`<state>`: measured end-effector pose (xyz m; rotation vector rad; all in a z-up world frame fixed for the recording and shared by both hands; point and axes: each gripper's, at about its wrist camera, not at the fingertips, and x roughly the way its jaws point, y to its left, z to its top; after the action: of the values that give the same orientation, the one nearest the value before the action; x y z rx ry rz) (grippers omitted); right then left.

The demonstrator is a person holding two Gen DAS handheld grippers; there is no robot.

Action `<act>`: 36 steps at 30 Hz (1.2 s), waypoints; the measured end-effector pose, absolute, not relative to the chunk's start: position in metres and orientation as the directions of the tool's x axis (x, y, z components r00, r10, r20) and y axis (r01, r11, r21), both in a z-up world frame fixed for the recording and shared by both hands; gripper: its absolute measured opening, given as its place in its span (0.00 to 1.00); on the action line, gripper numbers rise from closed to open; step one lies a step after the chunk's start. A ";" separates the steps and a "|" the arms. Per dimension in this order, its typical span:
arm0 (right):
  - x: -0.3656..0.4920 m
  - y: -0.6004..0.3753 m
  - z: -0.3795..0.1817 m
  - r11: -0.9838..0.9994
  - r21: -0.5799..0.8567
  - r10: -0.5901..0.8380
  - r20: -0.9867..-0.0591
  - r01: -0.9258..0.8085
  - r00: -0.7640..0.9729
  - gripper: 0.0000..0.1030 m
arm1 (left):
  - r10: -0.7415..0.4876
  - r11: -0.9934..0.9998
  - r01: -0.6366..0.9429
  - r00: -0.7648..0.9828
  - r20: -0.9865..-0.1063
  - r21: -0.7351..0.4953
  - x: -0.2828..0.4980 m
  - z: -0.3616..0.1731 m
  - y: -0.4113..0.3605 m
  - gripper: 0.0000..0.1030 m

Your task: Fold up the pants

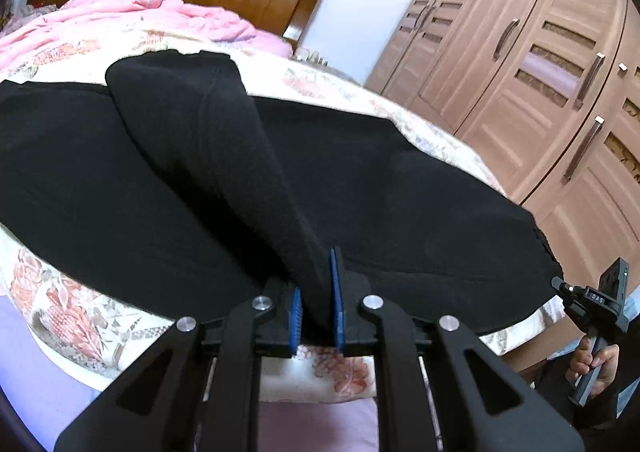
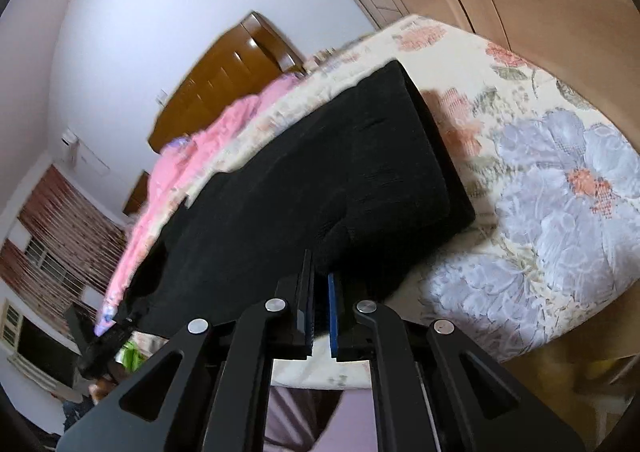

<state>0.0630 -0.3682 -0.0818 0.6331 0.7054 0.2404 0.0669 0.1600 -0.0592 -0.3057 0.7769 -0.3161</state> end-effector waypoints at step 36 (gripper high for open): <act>0.046 -0.288 -0.083 0.802 0.568 0.551 -0.585 -0.184 0.595 0.69 | -0.396 0.892 0.140 0.699 -0.596 -0.429 0.060 -0.056 0.167 0.93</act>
<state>0.0459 -0.2883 -0.0830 0.4858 0.8308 0.4464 0.0597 0.1672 -0.0561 -0.3687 0.7412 -0.3068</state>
